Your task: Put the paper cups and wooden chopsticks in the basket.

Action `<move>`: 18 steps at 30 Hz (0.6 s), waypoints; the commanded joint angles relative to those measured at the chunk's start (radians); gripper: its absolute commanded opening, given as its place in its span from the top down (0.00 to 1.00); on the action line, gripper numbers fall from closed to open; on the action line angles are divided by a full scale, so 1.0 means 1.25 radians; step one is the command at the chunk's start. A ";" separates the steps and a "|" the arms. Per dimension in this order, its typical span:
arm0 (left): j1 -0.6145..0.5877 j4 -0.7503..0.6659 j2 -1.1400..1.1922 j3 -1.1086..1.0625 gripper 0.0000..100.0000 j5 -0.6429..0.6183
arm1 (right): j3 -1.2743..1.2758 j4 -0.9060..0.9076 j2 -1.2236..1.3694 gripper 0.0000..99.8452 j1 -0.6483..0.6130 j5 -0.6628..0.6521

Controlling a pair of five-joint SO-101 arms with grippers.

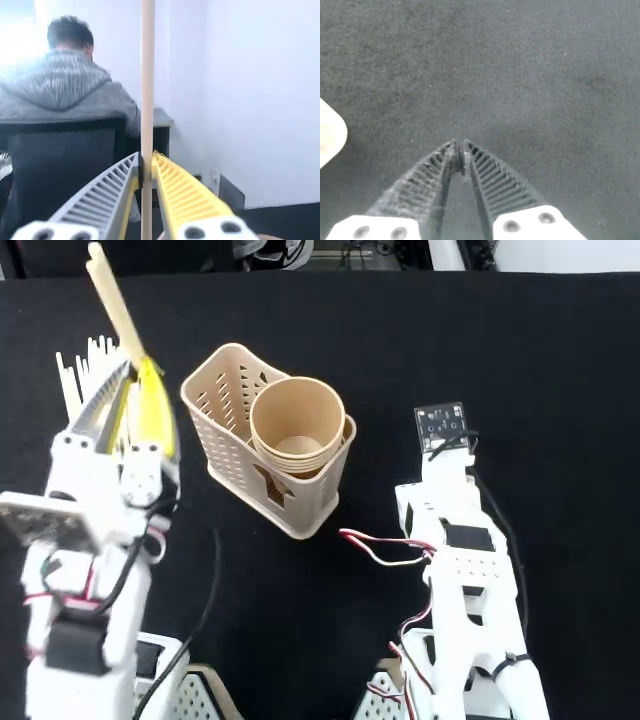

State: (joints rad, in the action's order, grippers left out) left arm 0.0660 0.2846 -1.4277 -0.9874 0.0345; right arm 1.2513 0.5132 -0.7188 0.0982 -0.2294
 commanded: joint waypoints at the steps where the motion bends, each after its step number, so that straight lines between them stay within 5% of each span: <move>1: 0.026 -0.139 0.028 -0.029 0.97 -0.006 | -0.013 0.004 -0.014 0.99 -0.006 -0.006; 14: 0.056 -0.163 0.281 0.112 0.97 -0.006 | -0.012 0.004 -0.014 0.99 -0.010 -0.006; 18: 0.050 -0.269 0.443 0.118 0.97 -0.006 | -0.012 0.004 -0.014 0.99 -0.010 -0.006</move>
State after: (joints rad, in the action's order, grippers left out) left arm 0.1274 0.0376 -0.9889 -0.9060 0.0345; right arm 1.2513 0.5132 -0.7188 0.0982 -0.2294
